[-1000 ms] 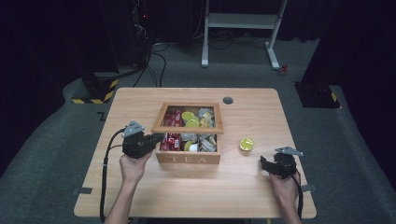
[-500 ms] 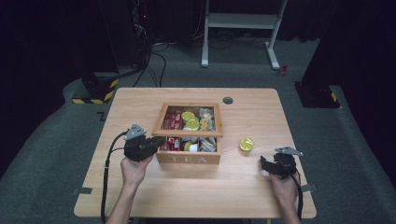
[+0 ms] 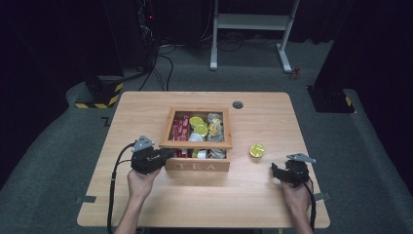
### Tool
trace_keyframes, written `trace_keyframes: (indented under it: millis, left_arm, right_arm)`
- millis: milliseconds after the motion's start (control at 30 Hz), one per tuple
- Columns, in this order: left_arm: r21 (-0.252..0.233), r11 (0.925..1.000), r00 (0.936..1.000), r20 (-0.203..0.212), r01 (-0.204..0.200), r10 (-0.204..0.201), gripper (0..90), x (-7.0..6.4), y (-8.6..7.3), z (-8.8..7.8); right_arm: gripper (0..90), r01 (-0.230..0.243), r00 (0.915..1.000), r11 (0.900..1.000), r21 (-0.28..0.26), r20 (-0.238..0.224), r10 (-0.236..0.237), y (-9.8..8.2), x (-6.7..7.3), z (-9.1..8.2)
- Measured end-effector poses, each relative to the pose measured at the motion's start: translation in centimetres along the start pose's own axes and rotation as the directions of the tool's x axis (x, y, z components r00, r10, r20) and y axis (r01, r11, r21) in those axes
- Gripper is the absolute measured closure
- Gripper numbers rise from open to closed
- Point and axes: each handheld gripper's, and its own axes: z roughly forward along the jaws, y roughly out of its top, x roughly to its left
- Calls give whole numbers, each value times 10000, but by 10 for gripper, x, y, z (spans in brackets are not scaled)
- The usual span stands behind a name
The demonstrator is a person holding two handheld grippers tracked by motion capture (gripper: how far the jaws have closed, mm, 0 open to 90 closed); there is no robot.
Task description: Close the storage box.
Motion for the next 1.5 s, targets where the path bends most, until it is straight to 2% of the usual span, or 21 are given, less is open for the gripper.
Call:
trace_keyframes:
  millis: [300, 567, 667, 733, 767, 900, 1000, 1267, 1500]
  left_arm:
    - [134, 9986, 9981, -329, -513, 518, 641, -5, -3, 4]
    - [225, 9993, 9984, -483, -282, 293, 545, -2, -9, 7]
    - [233, 9995, 9984, -521, -218, 229, 541, 0, -11, 7]
    - [251, 9996, 9972, -741, -100, 118, 519, 2, -13, 7]
    - [249, 9997, 9972, -747, 17, 2, 516, 4, -14, 7]
    - [423, 9991, 9973, -738, 60, -28, 538, 6, -19, 10]
    - [265, 9995, 9978, -645, 182, -164, 547, 7, -22, 13]
    - [288, 9995, 9977, -674, 94, -75, 542, 7, -23, 13]
    - [290, 9996, 9975, -708, -30, 50, 499, 6, -24, 10]
  right_arm:
    - [246, -5, 10000, 10000, 2, 3, 5, 0, 0, 0]
    - [247, -5, 10000, 10000, 1, 0, 5, 0, 0, 0]
    - [247, -4, 10000, 10000, -2, 0, 4, 0, 0, 0]
    - [247, -32, 10000, 10000, 7, -1, 32, 0, 0, 0]
    - [247, -10, 10000, 10000, 1, 0, 10, 0, 0, 0]
    - [247, -11, 10000, 10000, -1, 5, 11, 0, 0, 0]
    - [247, -18, 10000, 10000, -1, 8, 18, 0, 0, 0]
    - [247, -17, 10000, 10000, -3, 6, 17, 0, 0, 0]
    - [247, -13, 10000, 10000, -3, 2, 13, 0, 0, 0]
